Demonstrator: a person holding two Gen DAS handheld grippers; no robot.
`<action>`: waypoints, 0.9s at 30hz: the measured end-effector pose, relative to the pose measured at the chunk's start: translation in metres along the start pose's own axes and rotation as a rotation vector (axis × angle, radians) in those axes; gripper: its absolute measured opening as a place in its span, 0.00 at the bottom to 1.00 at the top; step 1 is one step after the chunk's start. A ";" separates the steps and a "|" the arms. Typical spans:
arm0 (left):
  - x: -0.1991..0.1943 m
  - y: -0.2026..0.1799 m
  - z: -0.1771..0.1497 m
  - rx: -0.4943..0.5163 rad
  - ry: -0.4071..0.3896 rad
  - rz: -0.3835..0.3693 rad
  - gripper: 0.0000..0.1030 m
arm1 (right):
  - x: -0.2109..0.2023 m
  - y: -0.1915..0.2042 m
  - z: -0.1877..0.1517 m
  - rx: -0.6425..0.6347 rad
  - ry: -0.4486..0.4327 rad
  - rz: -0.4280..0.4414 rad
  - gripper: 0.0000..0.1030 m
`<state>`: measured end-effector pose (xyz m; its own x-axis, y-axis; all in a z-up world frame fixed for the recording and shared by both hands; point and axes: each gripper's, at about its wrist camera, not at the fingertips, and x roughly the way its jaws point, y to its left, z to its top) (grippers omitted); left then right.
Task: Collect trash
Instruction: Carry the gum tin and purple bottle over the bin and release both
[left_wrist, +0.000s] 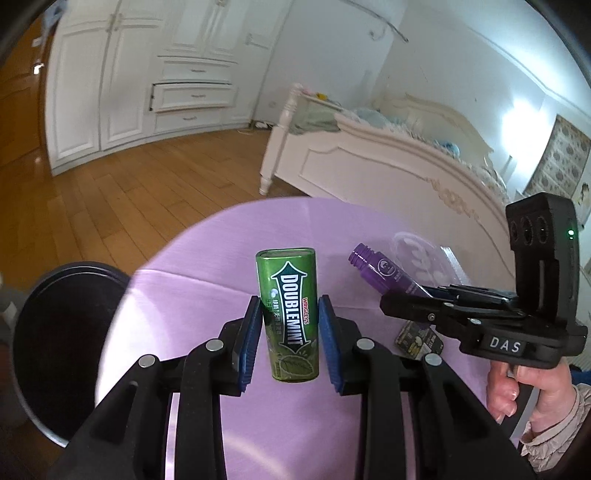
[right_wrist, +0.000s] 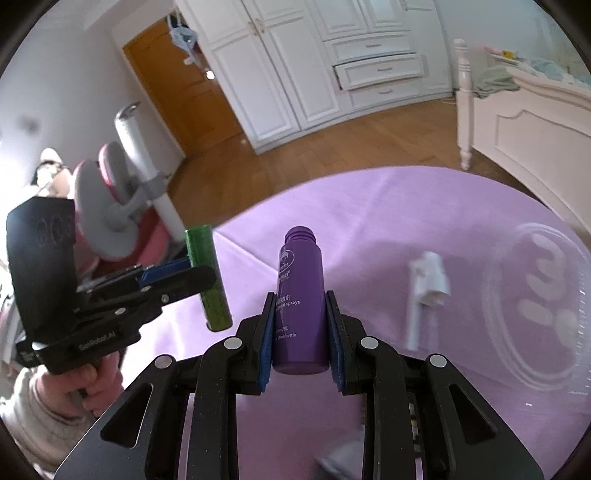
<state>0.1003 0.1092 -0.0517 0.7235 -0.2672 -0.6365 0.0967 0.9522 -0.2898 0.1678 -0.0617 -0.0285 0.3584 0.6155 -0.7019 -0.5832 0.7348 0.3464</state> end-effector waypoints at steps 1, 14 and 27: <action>-0.005 0.006 0.000 -0.009 -0.009 0.007 0.30 | 0.005 0.008 0.003 0.000 0.004 0.015 0.25; -0.074 0.115 -0.015 -0.170 -0.091 0.142 0.30 | 0.077 0.109 0.037 -0.064 0.083 0.131 0.25; -0.088 0.173 -0.031 -0.278 -0.090 0.206 0.30 | 0.147 0.167 0.055 -0.080 0.170 0.173 0.25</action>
<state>0.0321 0.2933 -0.0683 0.7670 -0.0476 -0.6398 -0.2381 0.9049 -0.3528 0.1634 0.1672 -0.0399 0.1239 0.6684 -0.7334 -0.6836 0.5932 0.4252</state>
